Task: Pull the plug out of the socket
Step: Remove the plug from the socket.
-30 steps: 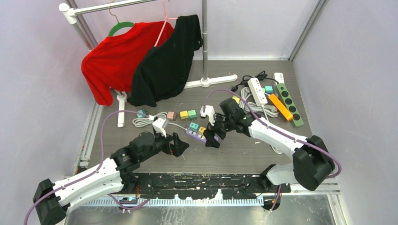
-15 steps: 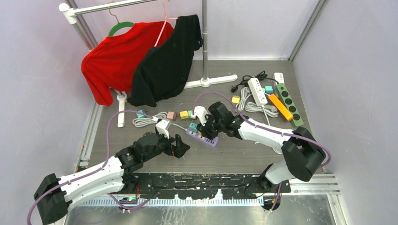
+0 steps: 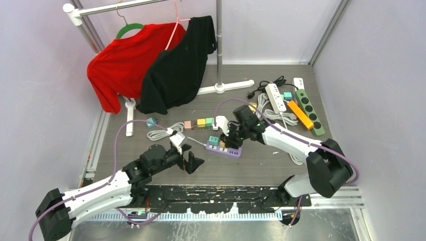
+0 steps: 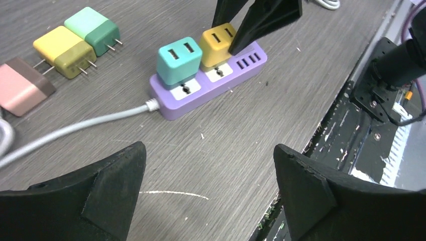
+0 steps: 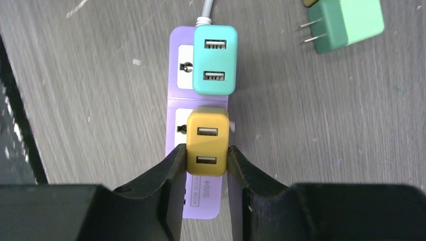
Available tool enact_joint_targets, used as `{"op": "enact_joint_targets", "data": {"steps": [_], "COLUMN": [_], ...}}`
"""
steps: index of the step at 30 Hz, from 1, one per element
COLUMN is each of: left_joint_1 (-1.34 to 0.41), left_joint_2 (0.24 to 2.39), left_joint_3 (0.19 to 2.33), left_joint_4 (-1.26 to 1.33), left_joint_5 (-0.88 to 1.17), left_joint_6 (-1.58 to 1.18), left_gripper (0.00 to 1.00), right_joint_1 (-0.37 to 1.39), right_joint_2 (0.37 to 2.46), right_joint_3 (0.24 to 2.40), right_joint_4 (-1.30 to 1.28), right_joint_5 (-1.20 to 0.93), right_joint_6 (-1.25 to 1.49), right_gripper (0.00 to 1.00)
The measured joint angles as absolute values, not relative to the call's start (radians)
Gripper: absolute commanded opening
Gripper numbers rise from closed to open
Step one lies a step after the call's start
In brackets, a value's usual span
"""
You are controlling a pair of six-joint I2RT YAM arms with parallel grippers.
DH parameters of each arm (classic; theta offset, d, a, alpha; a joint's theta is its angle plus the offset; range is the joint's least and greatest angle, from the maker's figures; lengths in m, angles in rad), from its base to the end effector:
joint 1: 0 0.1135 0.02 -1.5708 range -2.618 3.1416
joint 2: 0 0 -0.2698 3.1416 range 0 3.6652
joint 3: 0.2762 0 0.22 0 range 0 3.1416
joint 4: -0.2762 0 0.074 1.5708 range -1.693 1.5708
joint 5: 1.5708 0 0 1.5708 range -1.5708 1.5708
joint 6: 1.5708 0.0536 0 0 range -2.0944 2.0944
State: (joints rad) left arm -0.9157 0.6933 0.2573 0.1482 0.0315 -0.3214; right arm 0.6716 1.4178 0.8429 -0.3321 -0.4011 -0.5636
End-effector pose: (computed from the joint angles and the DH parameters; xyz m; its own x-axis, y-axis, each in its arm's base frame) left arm 0.0913 -0.1216 0.2147 -0.4203 0.0288 -0.9070 0.7148 0.6261 -0.3114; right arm 0.1945 0.1814 0.2183 -0.1146 -0.7194 -0.6851 -0.9728 0.2209 -0.0692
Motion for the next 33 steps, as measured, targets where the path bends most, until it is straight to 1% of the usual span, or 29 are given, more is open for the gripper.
{"op": "enact_joint_targets", "data": {"steps": [2,3,6,8,12,13,14,16,24,27,30,33], "left_joint_1": [-0.916,-0.916,-0.925,-0.945,-1.011,-1.028,-1.043,-1.061,-1.069,-1.069,-1.071,-1.072], "left_joint_2": [0.686,0.688,0.717,0.767,0.9,0.937,0.976,1.056,1.302,1.373,1.428,1.482], "left_joint_3": [0.234,0.22,0.199,0.199,0.216,0.224,0.234,0.26,0.336,0.363,0.372,0.375], "left_joint_4": [0.196,0.228,0.298,0.35,0.428,0.443,0.461,0.503,0.685,0.731,0.778,0.823], "left_joint_5": [0.062,0.081,0.121,0.137,0.143,0.143,0.142,0.143,0.141,0.143,0.144,0.15], "left_joint_6": [-0.29,-0.275,-0.24,-0.207,-0.137,-0.117,-0.097,-0.068,-0.022,-0.023,-0.035,-0.052], "left_gripper": [0.95,0.93,0.89,0.88,0.88,0.88,0.84,0.83,0.65,0.61,0.54,0.48], "right_joint_1": [0.624,0.605,0.548,0.531,0.529,0.529,0.528,0.528,0.525,0.525,0.525,0.525], "right_joint_2": [1.392,1.381,1.354,1.352,1.353,1.353,1.353,1.353,1.353,1.353,1.353,1.353], "right_joint_3": [0.843,0.843,0.842,0.841,0.836,0.835,0.834,0.83,0.82,0.819,0.817,0.816], "right_joint_4": [-0.411,-0.443,-0.556,-0.616,-0.699,-0.715,-0.729,-0.743,-0.746,-0.741,-0.733,-0.726], "right_joint_5": [-0.461,-0.485,-0.561,-0.6,-0.66,-0.671,-0.685,-0.704,-0.735,-0.739,-0.74,-0.743], "right_joint_6": [-0.655,-0.695,-0.855,-0.952,-1.117,-1.15,-1.189,-1.248,-1.32,-1.312,-1.294,-1.273], "right_gripper": [0.09,0.07,0.08,0.09,0.13,0.15,0.17,0.19,0.31,0.32,0.32,0.36]}}
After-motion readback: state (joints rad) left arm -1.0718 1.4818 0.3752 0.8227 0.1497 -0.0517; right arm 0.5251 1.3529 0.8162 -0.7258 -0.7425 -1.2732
